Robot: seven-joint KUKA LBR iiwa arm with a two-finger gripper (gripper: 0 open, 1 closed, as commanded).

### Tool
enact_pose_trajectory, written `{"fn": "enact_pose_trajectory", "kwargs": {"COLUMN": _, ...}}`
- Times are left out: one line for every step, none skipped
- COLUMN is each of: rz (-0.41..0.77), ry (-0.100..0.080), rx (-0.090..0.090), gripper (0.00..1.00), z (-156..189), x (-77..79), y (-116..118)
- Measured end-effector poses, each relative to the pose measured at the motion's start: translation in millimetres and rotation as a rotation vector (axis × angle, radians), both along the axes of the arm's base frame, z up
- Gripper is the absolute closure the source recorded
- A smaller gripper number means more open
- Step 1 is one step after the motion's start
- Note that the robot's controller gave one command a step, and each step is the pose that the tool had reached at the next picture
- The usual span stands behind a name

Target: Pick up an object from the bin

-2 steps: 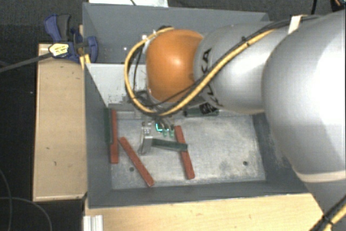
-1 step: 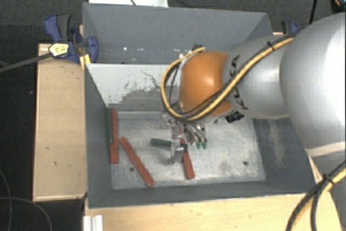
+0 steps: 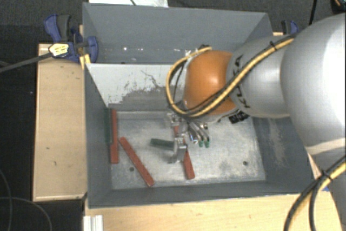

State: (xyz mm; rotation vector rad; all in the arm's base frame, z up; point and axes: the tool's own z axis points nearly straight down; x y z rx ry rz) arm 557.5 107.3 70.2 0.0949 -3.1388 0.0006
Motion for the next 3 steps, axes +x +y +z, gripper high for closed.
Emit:
{"fn": "enact_pose_trajectory", "kwargs": {"rz": -0.005, "ry": 0.000, "rx": 0.001, "gripper": 1.00, "z": 0, "x": -0.1, "y": 1}}
{"fn": "enact_pose_trajectory", "kwargs": {"rz": 0.074, "ry": -0.013, "rx": 0.003, "gripper": 1.00, "z": 135, "x": -1.4, "y": 17}}
{"fn": "enact_pose_trajectory", "kwargs": {"rz": 0.070, "ry": -0.004, "rx": 0.002, "gripper": 0.00, "z": 130, "x": -3.1, "y": 16}}
